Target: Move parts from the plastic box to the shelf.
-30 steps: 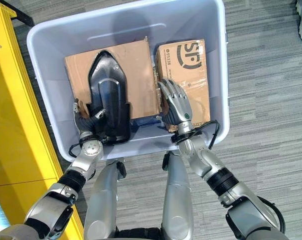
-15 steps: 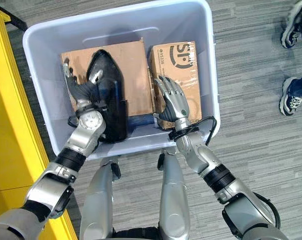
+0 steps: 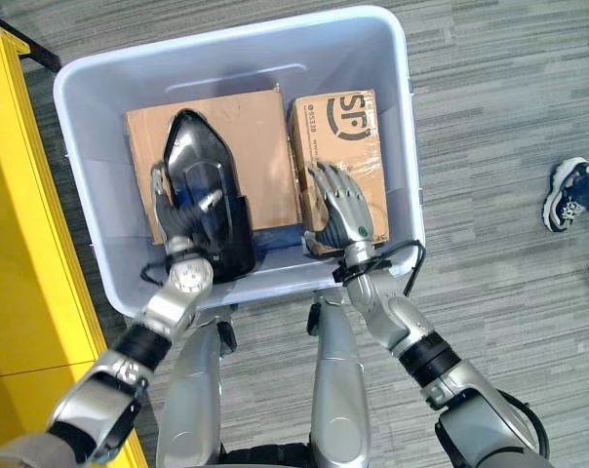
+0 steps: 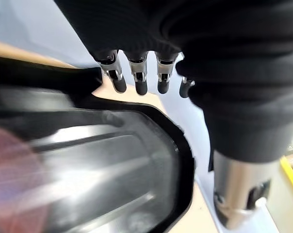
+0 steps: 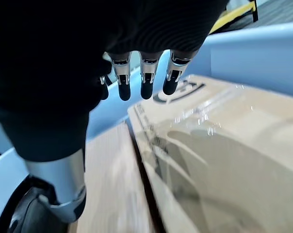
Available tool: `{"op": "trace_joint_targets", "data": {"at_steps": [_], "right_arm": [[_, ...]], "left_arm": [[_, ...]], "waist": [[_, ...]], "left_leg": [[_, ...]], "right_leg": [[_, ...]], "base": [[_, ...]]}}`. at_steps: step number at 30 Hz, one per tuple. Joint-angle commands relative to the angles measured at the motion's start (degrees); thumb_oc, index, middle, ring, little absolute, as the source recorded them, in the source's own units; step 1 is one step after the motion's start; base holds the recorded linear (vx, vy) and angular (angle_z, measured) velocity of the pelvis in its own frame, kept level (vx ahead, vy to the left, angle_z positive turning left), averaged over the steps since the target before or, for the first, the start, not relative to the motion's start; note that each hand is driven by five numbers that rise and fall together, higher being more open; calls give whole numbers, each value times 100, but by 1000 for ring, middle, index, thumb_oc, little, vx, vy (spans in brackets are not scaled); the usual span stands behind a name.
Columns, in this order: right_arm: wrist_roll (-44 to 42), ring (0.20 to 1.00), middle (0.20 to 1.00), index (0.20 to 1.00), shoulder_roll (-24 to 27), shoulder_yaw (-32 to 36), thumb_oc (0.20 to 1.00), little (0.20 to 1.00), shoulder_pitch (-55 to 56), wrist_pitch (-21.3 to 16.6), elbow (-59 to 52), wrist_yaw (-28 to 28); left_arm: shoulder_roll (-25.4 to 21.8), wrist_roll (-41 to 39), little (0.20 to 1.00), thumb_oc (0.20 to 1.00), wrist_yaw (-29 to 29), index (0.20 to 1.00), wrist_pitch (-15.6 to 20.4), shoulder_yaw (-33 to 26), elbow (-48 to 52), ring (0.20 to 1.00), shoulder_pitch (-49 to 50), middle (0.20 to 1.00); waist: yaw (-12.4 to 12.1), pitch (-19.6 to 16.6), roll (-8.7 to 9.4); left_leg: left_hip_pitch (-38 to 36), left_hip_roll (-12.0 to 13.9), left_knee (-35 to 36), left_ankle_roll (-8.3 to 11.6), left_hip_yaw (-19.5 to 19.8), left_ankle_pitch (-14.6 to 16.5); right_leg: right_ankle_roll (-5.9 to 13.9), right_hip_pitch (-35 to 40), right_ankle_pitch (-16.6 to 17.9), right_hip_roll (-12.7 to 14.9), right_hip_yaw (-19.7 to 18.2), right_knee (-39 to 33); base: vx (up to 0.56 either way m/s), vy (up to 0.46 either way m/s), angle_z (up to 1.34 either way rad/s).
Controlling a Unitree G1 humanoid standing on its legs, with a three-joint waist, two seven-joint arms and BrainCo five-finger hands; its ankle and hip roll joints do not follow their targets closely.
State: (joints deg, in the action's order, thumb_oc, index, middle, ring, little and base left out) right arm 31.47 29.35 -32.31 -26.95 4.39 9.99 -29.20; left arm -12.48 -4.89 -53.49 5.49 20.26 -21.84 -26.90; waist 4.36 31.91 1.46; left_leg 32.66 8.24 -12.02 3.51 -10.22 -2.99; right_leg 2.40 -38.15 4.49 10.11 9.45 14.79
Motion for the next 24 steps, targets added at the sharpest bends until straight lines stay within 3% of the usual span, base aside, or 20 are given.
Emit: {"op": "trace_joint_targets", "data": {"at_steps": [1, 15, 24], "right_arm": [[154, 1000, 1000, 1000, 86, 103, 1000, 1000, 75, -255, -368, -463], [68, 1000, 1000, 1000, 254, 34, 1000, 1000, 359, -389, -135, -995], [24, 1000, 1000, 1000, 229, 1, 1000, 1000, 345, -455, -46, -1084]], "left_arm": [[-68, 259, 1000, 1000, -271, 1000, 190, 5, 163, 1000, -48, 1000], [-579, 944, 1000, 1000, -1219, 1000, 626, -110, 433, 1000, 610, 1000], [-538, 591, 1000, 1000, -764, 1000, 798, -47, 442, 1000, 561, 1000]], "waist": [[-163, -212, -45], [-368, -212, -98], [-369, -212, -65]], "left_leg": [[377, -135, -218, -25, -61, -153], [332, -166, -153, -11, 82, -186], [273, -152, -107, -10, 89, -200]], "right_leg": [[262, 347, -441, 45, 188, 268], [264, 458, -432, 83, 287, 212], [275, 505, -441, 59, 293, 211]], "base": [[-7, -43, 8], [-7, -20, 5], [-7, -1, 2]]}}
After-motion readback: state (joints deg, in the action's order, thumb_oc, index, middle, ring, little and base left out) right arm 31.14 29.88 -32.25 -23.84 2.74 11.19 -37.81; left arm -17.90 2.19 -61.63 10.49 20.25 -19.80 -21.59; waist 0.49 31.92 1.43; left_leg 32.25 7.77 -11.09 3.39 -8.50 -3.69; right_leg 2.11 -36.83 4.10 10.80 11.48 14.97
